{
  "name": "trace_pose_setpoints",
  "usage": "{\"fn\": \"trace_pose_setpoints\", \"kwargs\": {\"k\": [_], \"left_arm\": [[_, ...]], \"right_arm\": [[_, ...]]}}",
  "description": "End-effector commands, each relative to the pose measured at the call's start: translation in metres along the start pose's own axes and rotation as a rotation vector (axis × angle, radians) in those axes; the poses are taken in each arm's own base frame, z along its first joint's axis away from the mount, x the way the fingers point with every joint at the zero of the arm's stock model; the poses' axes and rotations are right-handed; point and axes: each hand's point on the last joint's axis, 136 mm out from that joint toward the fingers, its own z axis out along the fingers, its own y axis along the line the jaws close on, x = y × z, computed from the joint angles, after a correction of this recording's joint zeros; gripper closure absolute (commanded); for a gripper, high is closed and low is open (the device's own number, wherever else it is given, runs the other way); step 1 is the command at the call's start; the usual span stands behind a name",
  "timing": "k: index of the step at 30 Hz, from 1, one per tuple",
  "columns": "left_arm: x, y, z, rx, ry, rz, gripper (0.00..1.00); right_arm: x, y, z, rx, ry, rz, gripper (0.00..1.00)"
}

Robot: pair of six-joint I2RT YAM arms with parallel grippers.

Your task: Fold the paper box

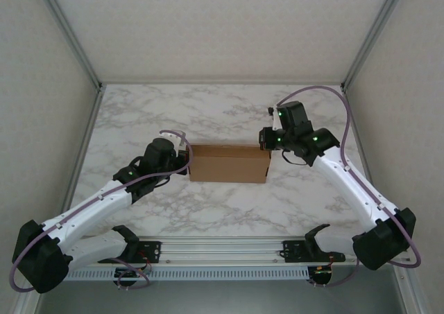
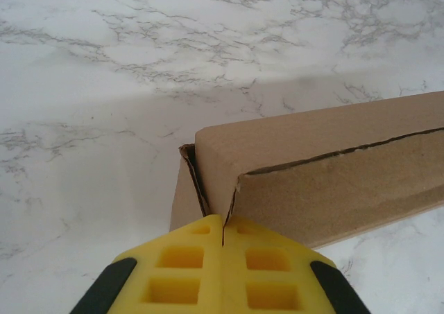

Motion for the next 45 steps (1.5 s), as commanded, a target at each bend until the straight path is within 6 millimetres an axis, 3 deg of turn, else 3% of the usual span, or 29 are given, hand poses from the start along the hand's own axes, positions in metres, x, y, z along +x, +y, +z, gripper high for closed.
{"fn": "trace_pose_setpoints", "kwargs": {"k": [1, 5, 12, 18, 23, 29, 37, 45], "left_arm": [[0.052, 0.018, 0.005, -0.066, 0.169, 0.04, 1.0], [0.051, 0.016, 0.004, -0.057, 0.162, 0.044, 1.0], [0.046, 0.013, 0.0, -0.04, 0.147, 0.041, 0.99], [0.04, 0.01, -0.007, -0.02, 0.124, 0.033, 0.9], [0.036, 0.007, -0.014, 0.003, 0.104, 0.008, 0.73], [0.029, -0.005, -0.026, 0.07, 0.075, -0.014, 0.62], [0.018, -0.016, -0.043, 0.132, 0.058, -0.033, 0.6], [0.006, -0.044, -0.064, 0.286, 0.046, -0.04, 0.67]], "right_arm": [[0.024, -0.012, 0.012, 0.04, 0.061, 0.022, 1.0], [0.047, -0.023, 0.026, 0.064, 0.118, 0.025, 1.0], [0.062, -0.029, 0.032, 0.077, 0.17, 0.035, 1.0], [0.071, -0.028, 0.031, 0.074, 0.197, 0.041, 1.0], [0.074, -0.029, 0.028, 0.076, 0.183, 0.057, 1.0], [0.078, -0.036, 0.033, 0.103, 0.183, 0.085, 1.0], [0.074, -0.042, 0.038, 0.15, 0.172, 0.111, 1.0], [0.075, -0.043, 0.04, 0.158, 0.178, 0.112, 1.0]]}}
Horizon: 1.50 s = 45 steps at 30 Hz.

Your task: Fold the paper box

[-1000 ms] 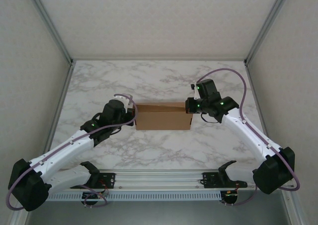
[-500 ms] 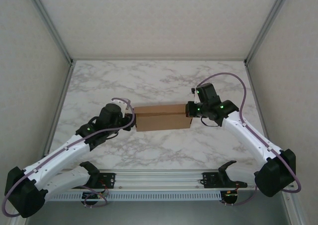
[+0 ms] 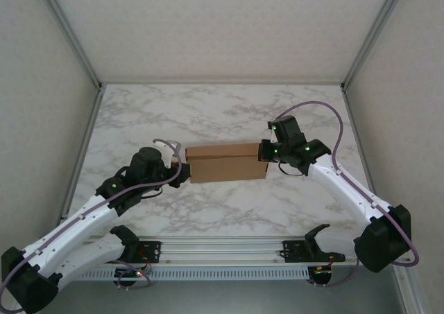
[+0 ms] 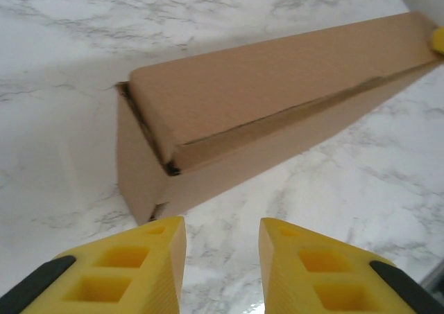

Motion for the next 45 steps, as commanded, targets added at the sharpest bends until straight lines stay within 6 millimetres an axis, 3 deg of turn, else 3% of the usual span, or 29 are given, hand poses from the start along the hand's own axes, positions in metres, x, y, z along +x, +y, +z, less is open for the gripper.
{"fn": "trace_pose_setpoints", "kwargs": {"k": [1, 5, 9, 12, 17, 22, 32, 37, 45], "left_arm": [[-0.015, -0.021, -0.013, 0.079, -0.017, -0.002, 0.66], [-0.035, -0.017, -0.019, 0.031, -0.058, -0.026, 0.63], [-0.059, 0.0, -0.02, -0.056, -0.124, -0.075, 0.61], [-0.067, 0.005, -0.009, -0.042, -0.137, -0.106, 0.62], [-0.069, -0.006, 0.015, 0.052, -0.115, -0.14, 0.68], [-0.05, -0.008, 0.027, 0.106, -0.077, -0.152, 0.71], [0.022, 0.032, 0.048, -0.024, 0.073, -0.222, 0.74], [0.025, 0.038, 0.05, -0.058, 0.097, -0.221, 0.76], [0.025, 0.04, 0.053, -0.072, 0.11, -0.199, 0.77]], "right_arm": [[0.03, -0.025, 0.012, 0.117, 0.113, 0.014, 1.0], [0.03, -0.025, 0.011, 0.117, 0.114, 0.011, 1.0], [0.03, -0.025, 0.011, 0.117, 0.114, 0.007, 1.0], [0.031, -0.025, 0.011, 0.118, 0.116, 0.005, 1.0], [0.032, -0.026, 0.012, 0.12, 0.12, 0.0, 1.0], [0.033, -0.028, 0.013, 0.129, 0.125, -0.002, 1.0], [0.04, -0.033, 0.018, 0.145, 0.142, -0.002, 1.0], [0.031, -0.027, 0.009, 0.129, 0.125, -0.014, 1.0], [-0.003, -0.003, -0.023, 0.053, 0.037, -0.031, 0.95]]}}
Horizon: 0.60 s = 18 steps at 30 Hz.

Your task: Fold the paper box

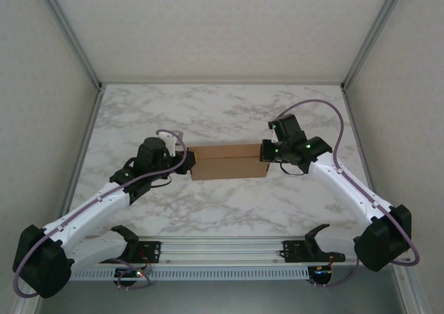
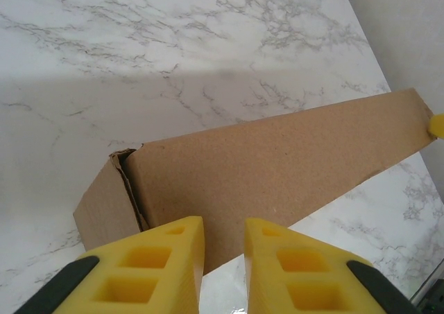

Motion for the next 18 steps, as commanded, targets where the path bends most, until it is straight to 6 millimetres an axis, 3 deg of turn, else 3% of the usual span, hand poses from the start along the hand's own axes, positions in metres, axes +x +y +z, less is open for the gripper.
{"fn": "trace_pose_setpoints", "kwargs": {"k": [1, 9, 18], "left_arm": [[0.04, 0.035, 0.005, -0.13, 0.137, -0.028, 0.77], [0.037, 0.035, 0.005, -0.134, 0.132, -0.027, 0.77], [0.038, 0.038, 0.006, -0.141, 0.137, -0.028, 0.77]], "right_arm": [[-0.005, -0.001, -0.013, 0.021, 0.008, -0.015, 0.95], [-0.01, -0.016, -0.004, 0.059, 0.016, -0.001, 0.95], [0.032, -0.045, 0.03, 0.141, 0.144, 0.003, 0.97]]}}
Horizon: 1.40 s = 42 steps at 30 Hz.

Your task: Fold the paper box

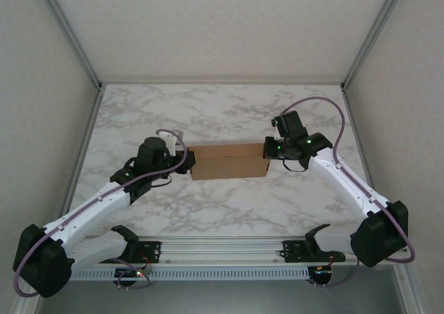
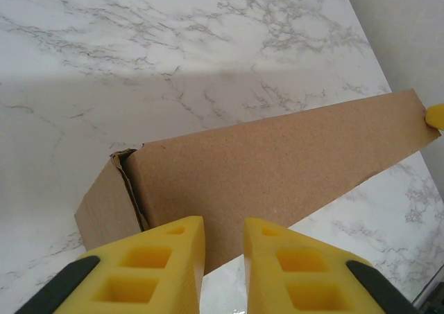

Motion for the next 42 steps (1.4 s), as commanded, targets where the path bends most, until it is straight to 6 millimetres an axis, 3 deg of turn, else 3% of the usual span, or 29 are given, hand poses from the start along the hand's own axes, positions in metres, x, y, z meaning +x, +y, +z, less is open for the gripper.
{"fn": "trace_pose_setpoints", "kwargs": {"k": [1, 12, 19, 29, 38, 42], "left_arm": [[0.041, 0.038, 0.006, -0.138, 0.146, -0.029, 0.77], [0.04, 0.049, 0.009, -0.182, 0.144, -0.042, 0.79], [0.041, 0.044, -0.003, -0.161, 0.124, -0.089, 0.84], [0.068, 0.029, -0.011, -0.136, 0.148, -0.16, 0.88], [0.087, 0.034, -0.03, -0.196, 0.145, -0.221, 0.86], [0.093, 0.033, -0.036, -0.177, 0.157, -0.224, 0.73]], "right_arm": [[0.044, -0.029, 0.025, 0.1, 0.149, -0.003, 0.98], [0.061, -0.03, 0.031, 0.031, 0.133, 0.078, 1.0], [0.062, -0.023, 0.011, -0.062, 0.005, 0.065, 1.0], [0.094, -0.02, -0.006, -0.061, -0.005, -0.002, 1.0], [0.124, -0.025, -0.02, -0.048, 0.003, 0.002, 1.0], [0.125, -0.02, -0.024, -0.071, 0.01, 0.026, 1.0]]}}
